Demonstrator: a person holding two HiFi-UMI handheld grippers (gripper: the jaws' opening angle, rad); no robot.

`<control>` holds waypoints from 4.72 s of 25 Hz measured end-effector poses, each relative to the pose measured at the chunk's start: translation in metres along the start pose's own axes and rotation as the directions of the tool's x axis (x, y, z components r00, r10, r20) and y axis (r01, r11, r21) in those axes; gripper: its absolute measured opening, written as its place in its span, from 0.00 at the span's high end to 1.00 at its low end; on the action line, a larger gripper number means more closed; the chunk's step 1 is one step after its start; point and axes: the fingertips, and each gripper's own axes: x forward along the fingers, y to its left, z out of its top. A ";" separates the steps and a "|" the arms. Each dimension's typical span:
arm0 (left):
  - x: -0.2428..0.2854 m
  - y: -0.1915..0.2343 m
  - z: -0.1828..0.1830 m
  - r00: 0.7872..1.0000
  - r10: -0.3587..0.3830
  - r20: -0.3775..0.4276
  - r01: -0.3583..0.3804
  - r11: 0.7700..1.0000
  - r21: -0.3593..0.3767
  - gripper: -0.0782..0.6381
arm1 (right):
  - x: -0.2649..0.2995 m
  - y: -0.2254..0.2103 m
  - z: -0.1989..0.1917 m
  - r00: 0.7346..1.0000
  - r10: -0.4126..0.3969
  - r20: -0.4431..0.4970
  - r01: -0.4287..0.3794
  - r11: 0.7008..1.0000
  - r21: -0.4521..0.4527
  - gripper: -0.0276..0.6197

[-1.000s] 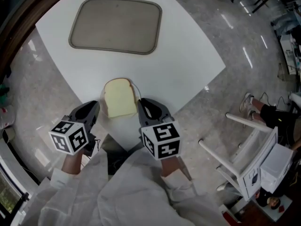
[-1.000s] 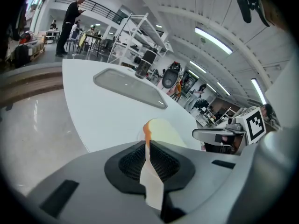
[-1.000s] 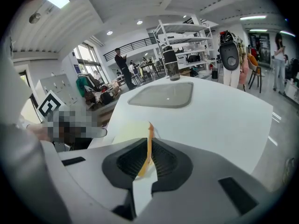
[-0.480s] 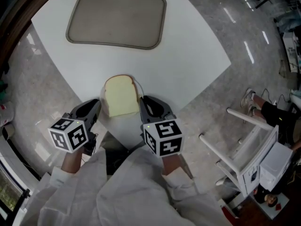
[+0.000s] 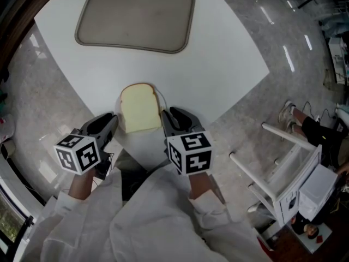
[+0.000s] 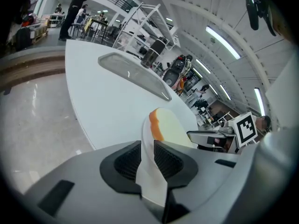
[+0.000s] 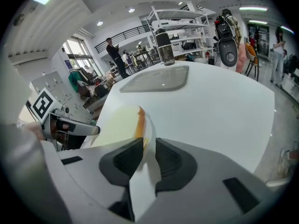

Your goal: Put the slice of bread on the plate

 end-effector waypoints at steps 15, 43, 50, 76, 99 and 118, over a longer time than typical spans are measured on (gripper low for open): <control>0.010 0.003 -0.006 0.998 -0.026 -0.049 0.023 0.998 -0.055 0.80 | 0.008 0.000 -0.006 0.995 0.079 -0.054 -0.075 0.994 0.076 0.85; 0.015 -0.001 -0.004 0.993 -0.034 -0.112 0.023 0.995 -0.096 0.81 | 0.013 0.002 -0.013 0.984 0.083 -0.160 -0.054 0.982 0.180 0.86; 0.010 -0.008 0.001 0.990 -0.074 -0.121 0.059 0.990 -0.128 0.83 | 0.007 0.001 -0.013 0.977 0.071 -0.201 -0.039 0.986 0.160 0.86; 0.010 -0.064 0.006 0.999 0.016 -0.033 -0.019 0.994 -0.109 0.84 | -0.035 -0.030 0.009 0.974 0.150 -0.172 -0.141 0.988 0.065 0.88; 0.008 -0.011 0.074 0.996 -0.057 -0.067 0.051 0.995 -0.091 0.84 | 0.008 -0.003 0.067 0.987 0.106 -0.124 -0.089 0.987 0.136 0.89; 0.041 0.052 0.206 0.988 -0.123 -0.095 0.124 0.992 0.001 0.84 | 0.083 -0.007 0.177 0.998 0.026 -0.061 -0.010 0.969 0.246 0.89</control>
